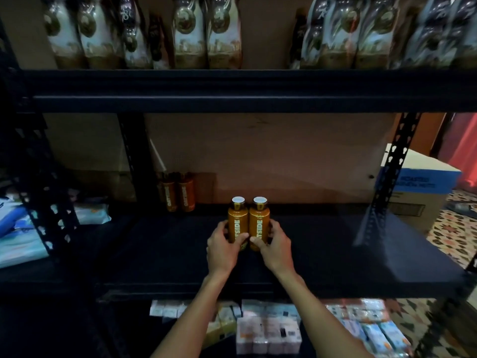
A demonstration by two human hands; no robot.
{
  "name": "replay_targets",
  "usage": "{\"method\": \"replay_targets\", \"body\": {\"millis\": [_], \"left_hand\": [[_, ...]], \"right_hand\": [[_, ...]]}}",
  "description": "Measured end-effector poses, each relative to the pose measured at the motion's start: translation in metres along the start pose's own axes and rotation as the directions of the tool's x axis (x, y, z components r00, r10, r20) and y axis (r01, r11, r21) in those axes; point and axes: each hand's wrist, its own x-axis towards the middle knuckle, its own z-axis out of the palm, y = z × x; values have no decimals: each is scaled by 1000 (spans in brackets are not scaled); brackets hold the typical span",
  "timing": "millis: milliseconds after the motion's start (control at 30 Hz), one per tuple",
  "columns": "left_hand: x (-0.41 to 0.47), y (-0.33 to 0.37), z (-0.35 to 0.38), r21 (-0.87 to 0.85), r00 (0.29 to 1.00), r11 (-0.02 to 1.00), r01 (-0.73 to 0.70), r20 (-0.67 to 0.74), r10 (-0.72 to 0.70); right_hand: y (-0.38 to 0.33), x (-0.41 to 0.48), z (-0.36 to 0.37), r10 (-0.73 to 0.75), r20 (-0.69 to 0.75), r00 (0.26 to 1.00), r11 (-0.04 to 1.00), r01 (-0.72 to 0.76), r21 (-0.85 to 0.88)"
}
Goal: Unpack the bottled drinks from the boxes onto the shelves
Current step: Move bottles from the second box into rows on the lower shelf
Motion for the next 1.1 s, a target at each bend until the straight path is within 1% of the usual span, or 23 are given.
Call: {"method": "replay_targets", "body": {"millis": [133, 233, 333, 467, 567, 700, 767, 900, 967, 1033, 1100], "left_hand": [[37, -9, 3, 5, 1000, 1000, 25, -16, -25], [67, -15, 6, 30, 998, 998, 61, -16, -61], [98, -23, 12, 17, 996, 996, 85, 0, -85], [137, -34, 26, 4, 991, 992, 125, 37, -125], [155, -39, 39, -3, 992, 993, 116, 46, -116], [172, -46, 52, -6, 994, 994, 110, 21, -110], [176, -48, 55, -11, 996, 996, 92, 4, -92], [177, -50, 57, -15, 997, 997, 74, -7, -74], [176, -49, 54, -16, 995, 996, 91, 46, -90], [172, -47, 49, -55, 991, 992, 111, 87, -106], [163, -43, 41, -100, 992, 989, 113, 61, -107]], "right_hand": [[6, 37, 28, 9, -15, 1000, 1000, -8, 9], [7, 70, 46, 31, 15, 999, 1000, -30, -6], [11, 100, 58, 51, 31, 998, 998, -50, -33], [20, 133, 70, 35, 22, 999, 999, -34, -40], [30, 151, 75, 2, 2, 1000, 1000, -2, -24], [39, 166, 80, -8, -31, 1000, 1000, 8, 28], [40, 169, 81, 11, -42, 999, 998, -9, 60], [42, 171, 83, 42, -26, 999, 994, -39, 97], [39, 170, 80, 69, -9, 998, 993, -68, 98], [36, 166, 76, 99, 21, 995, 991, -101, 86], [32, 158, 72, 101, 28, 995, 994, -102, 29]]}}
